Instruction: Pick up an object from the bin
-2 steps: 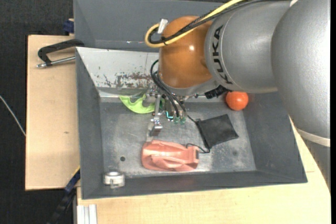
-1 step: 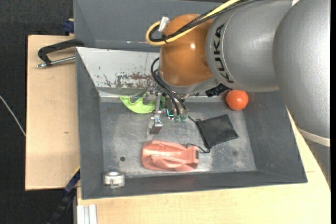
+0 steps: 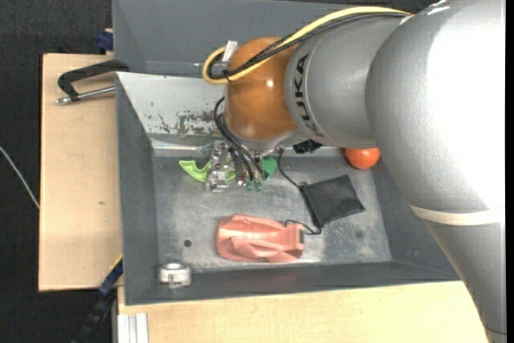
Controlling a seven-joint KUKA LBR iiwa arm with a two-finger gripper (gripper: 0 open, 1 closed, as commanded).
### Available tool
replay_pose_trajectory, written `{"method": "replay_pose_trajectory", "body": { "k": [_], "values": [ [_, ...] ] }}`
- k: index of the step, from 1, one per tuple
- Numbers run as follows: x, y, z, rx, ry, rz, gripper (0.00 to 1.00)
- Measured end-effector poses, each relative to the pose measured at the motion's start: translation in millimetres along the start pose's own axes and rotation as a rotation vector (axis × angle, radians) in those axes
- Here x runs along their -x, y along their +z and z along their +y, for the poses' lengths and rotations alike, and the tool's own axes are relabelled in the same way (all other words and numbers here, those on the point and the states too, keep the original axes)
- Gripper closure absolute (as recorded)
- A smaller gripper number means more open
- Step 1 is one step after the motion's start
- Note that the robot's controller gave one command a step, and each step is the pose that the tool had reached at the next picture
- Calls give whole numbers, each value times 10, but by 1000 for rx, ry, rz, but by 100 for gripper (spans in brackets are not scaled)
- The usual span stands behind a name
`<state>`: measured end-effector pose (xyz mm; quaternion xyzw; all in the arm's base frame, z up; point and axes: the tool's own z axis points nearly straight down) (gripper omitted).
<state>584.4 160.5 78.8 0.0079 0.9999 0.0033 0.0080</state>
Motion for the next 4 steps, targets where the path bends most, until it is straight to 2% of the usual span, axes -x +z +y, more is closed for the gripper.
{"method": "replay_pose_trajectory", "body": {
  "k": [1, 2, 3, 4],
  "values": [
    [0, 0, 0, 0, 0, 0, 100],
    [-16, -555, 93, -5, -9, 14, 100],
    [-2, -692, 112, -4, -9, 11, 100],
    [-323, -730, 296, -5, 0, 10, 100]
  ]
}}
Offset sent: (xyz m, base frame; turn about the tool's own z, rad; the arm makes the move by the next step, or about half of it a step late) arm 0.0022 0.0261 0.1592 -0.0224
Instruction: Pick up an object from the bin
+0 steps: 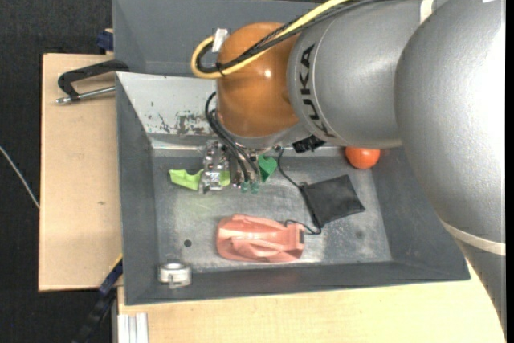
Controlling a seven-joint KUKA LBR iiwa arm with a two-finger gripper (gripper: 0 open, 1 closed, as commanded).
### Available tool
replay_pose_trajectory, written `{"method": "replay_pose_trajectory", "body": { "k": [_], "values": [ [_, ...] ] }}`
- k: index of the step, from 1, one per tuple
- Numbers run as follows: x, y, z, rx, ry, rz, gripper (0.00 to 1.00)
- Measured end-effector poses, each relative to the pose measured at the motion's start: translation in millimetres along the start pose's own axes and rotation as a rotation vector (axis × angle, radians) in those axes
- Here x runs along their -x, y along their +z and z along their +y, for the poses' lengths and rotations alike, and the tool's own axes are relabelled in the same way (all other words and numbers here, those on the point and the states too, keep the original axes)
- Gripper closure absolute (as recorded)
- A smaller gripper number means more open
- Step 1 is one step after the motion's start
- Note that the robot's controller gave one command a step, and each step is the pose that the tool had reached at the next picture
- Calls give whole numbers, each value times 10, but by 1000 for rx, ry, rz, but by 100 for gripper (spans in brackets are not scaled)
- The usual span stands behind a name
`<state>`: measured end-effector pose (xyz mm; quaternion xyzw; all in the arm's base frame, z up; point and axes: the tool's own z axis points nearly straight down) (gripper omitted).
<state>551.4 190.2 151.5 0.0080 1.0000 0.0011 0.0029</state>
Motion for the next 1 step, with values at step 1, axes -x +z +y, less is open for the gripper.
{"method": "replay_pose_trajectory", "body": {
  "k": [1],
  "values": [
    [481, -1072, 121, 0, -21, 2, 100]
  ]
}}
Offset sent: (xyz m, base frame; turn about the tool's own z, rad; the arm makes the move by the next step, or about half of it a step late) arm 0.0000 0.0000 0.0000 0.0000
